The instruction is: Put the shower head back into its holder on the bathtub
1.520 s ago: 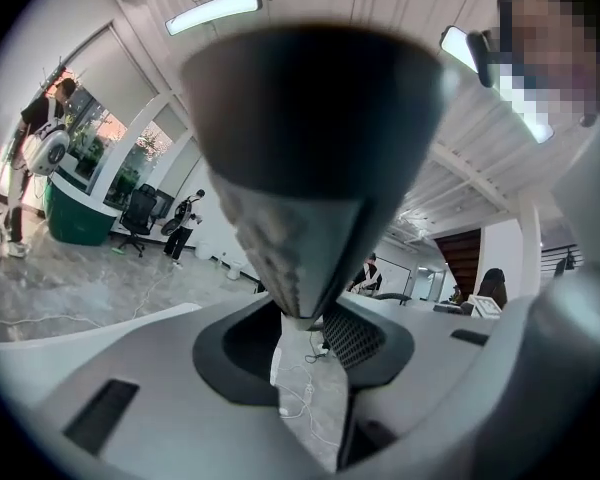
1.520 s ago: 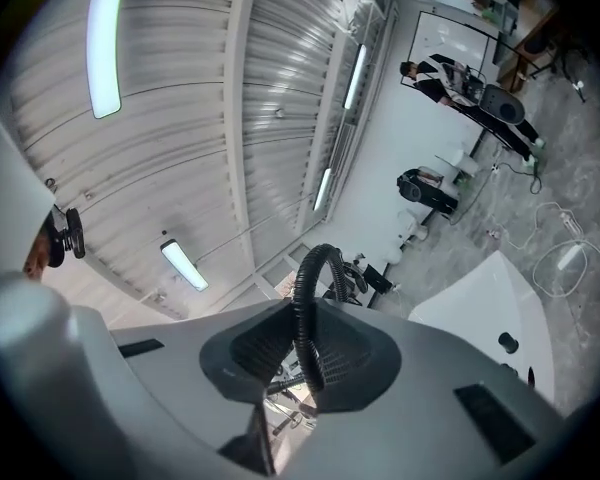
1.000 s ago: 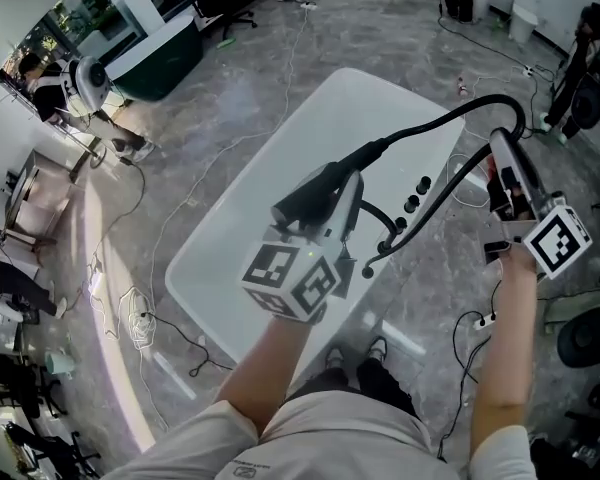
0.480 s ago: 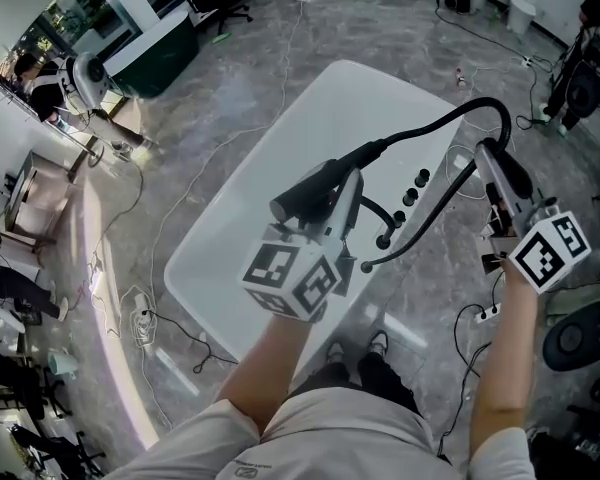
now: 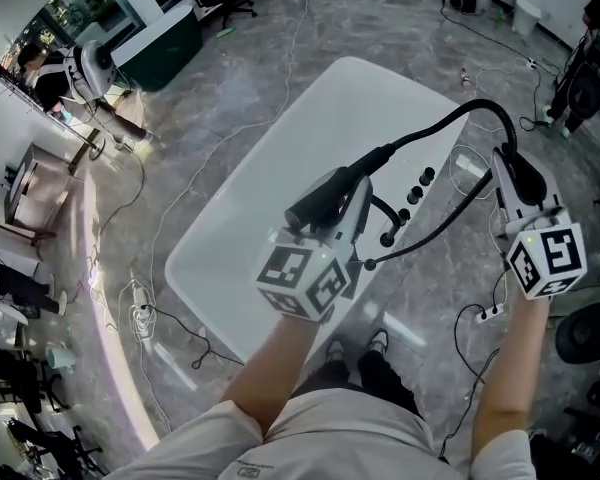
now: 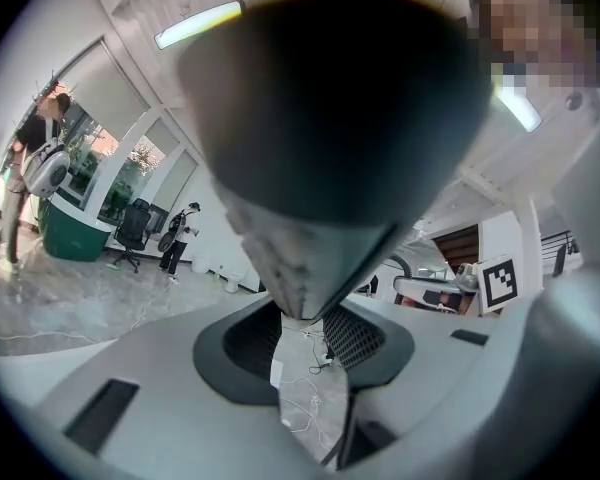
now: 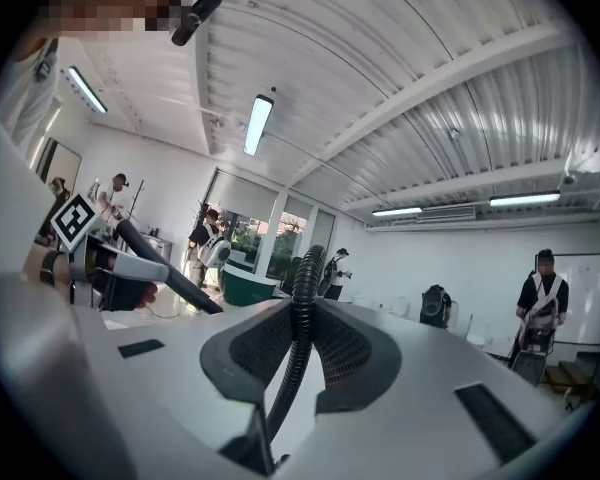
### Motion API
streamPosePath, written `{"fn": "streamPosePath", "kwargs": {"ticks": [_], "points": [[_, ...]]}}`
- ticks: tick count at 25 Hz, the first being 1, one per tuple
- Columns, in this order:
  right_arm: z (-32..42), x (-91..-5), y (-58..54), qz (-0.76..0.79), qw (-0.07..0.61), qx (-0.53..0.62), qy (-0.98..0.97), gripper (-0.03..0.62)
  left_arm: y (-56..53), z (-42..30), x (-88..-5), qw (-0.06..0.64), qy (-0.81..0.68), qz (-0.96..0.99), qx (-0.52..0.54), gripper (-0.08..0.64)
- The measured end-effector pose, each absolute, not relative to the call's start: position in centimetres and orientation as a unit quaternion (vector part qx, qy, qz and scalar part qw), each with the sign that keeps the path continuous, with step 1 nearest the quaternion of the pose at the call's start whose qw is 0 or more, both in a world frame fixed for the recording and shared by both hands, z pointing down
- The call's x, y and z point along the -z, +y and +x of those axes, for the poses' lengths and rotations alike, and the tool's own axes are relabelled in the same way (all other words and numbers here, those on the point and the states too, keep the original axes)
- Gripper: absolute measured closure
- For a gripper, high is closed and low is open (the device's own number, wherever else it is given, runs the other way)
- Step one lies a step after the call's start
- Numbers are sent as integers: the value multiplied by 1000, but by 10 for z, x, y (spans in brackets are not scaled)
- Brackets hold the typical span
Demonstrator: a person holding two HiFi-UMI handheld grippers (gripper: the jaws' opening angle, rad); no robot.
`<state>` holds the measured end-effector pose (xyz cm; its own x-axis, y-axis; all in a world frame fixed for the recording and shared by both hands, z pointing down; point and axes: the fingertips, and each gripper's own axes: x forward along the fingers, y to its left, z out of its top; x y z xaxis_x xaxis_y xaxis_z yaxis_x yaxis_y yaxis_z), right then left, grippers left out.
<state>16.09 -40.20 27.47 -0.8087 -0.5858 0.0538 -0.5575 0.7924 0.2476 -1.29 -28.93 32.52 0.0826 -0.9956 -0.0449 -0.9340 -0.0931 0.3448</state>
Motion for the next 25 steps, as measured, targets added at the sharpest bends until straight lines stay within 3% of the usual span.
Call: {"fn": "streamPosePath", "kwargs": {"ticks": [13, 18, 25], "points": [[123, -295, -362, 297, 59, 224, -926, 523, -265, -24, -334, 106, -684, 713, 111, 430], [105, -291, -359, 300, 121, 382, -866, 523, -257, -34, -331, 101, -695, 703, 113, 430], [94, -316, -346, 278, 152, 400, -860, 523, -249, -41, -334, 98, -700, 699, 106, 430]]}}
